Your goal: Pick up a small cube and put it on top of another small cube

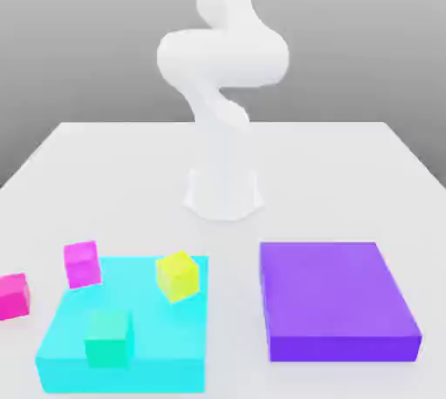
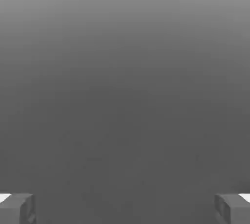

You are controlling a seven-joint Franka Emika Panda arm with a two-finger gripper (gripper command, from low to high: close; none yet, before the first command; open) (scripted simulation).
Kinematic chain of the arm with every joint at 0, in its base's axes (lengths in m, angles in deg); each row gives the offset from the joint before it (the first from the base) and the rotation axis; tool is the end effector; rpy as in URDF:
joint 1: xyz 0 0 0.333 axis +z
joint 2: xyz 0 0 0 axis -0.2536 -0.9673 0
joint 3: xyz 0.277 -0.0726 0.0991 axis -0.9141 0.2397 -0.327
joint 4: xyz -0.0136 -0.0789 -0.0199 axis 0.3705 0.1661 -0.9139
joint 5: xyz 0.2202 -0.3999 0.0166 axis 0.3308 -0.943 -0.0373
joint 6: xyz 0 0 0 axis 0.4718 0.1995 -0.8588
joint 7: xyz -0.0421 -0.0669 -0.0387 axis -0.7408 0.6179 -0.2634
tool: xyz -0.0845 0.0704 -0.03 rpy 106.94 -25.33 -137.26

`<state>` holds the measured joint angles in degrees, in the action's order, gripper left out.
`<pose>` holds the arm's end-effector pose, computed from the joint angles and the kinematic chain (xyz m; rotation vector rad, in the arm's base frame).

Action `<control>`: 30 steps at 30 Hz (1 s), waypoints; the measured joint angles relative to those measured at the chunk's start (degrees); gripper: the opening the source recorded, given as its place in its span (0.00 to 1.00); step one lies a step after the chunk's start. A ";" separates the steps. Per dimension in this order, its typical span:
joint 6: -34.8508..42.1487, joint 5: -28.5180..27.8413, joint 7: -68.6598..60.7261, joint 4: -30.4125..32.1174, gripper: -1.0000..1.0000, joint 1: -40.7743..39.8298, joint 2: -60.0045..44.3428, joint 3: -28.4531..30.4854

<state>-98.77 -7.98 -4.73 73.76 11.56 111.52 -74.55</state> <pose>0.4580 -0.0322 0.6566 -2.4361 1.1899 -0.9624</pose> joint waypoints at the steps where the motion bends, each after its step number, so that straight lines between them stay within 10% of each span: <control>1: -0.91 -0.44 1.21 0.39 0.50 -1.34 -2.25 0.35; 16: -13.63 -2.12 14.70 5.78 0.50 -16.53 -33.48 10.19; 30: -28.21 13.74 11.48 7.56 0.50 -31.56 -63.13 9.45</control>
<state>-126.98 5.76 6.75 81.31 -20.00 48.39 -65.10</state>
